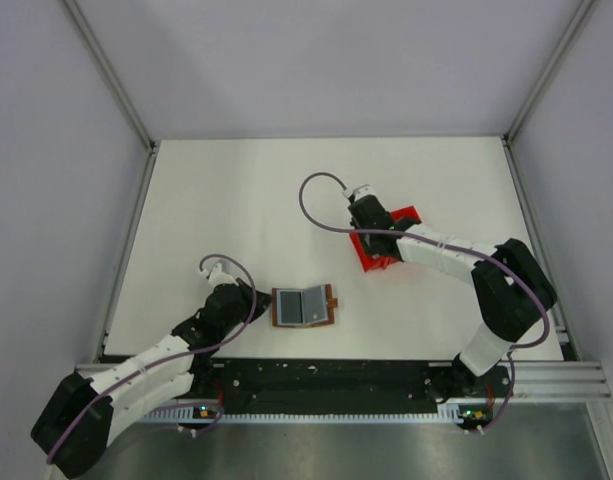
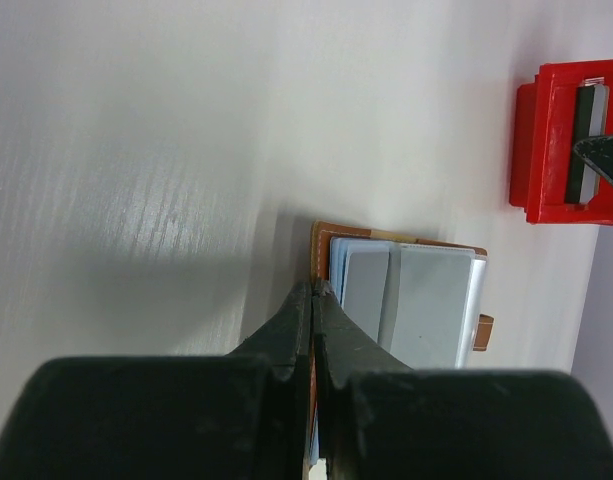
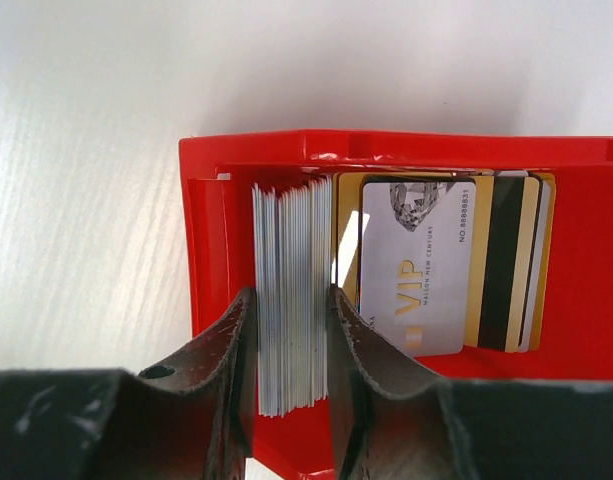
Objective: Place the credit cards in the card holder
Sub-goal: Pick up the credit card from the storage box.
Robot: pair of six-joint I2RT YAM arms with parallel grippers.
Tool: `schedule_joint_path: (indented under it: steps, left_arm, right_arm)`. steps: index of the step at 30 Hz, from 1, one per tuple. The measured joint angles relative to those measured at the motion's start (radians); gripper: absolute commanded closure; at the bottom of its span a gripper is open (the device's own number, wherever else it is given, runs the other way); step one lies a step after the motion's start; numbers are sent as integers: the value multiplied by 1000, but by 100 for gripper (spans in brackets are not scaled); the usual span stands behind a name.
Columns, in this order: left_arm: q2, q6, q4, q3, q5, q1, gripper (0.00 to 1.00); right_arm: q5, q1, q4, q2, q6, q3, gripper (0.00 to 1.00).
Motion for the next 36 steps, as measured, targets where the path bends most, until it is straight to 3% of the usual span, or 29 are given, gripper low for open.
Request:
schedule_joint_path:
  steps: [3,10,24,36]
  left_arm:
    - [0,1,0,0,0,0,100]
    - [2,8,-25,13,0,5,100]
    - [68,21,-209,161,-4,27,100]
    - [106,22,-297,216,-4,39,100]
  right_arm:
    - [-35,0,0,-3,1,0,59]
    - [-105,-3,-13,-19,26,0,45]
    - [-430,-187,-29,-40,126,28,43]
    - [-622,-204,-24,54,161,33,43]
